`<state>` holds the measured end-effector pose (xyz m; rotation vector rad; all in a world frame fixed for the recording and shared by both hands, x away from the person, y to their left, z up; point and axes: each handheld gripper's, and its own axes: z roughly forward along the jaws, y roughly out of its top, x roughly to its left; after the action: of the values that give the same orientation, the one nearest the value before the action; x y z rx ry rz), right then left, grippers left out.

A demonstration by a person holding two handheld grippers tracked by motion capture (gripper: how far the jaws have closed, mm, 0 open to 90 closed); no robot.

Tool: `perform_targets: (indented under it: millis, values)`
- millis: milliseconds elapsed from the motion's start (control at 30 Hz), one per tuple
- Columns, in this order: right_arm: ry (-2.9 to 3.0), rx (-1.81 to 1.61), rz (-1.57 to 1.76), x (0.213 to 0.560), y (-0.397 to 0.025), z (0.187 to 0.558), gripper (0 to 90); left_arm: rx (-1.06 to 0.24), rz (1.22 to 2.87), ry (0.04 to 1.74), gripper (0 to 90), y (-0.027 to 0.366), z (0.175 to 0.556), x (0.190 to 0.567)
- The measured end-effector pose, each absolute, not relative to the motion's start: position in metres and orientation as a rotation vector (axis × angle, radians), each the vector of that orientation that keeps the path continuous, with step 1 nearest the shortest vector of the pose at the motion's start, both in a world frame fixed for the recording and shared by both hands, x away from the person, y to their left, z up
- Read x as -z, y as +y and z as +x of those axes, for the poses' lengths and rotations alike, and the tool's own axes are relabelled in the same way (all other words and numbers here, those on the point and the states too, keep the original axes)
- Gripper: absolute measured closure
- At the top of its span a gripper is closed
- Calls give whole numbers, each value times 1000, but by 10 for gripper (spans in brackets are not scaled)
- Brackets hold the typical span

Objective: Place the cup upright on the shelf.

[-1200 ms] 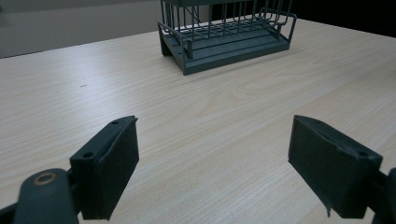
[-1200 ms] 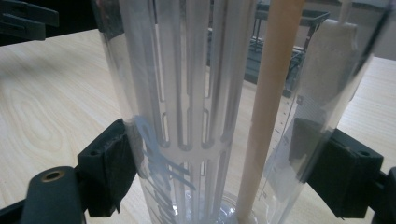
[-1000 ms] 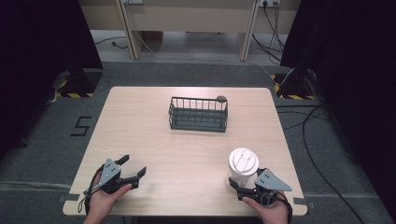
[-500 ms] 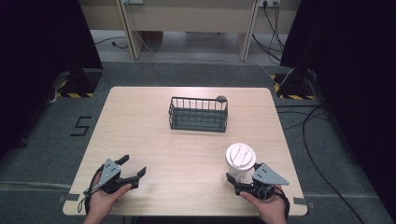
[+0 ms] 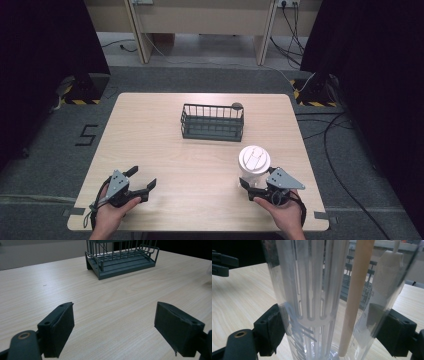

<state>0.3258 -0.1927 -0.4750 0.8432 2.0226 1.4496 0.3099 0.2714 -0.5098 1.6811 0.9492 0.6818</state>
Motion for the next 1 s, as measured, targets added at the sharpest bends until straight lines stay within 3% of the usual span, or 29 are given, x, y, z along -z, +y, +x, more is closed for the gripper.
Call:
perform_targets:
  millis: [1000]
  values:
    - [1966,-1454,827,450,-170,370,185,-675,1679,948,157,271,310,510]
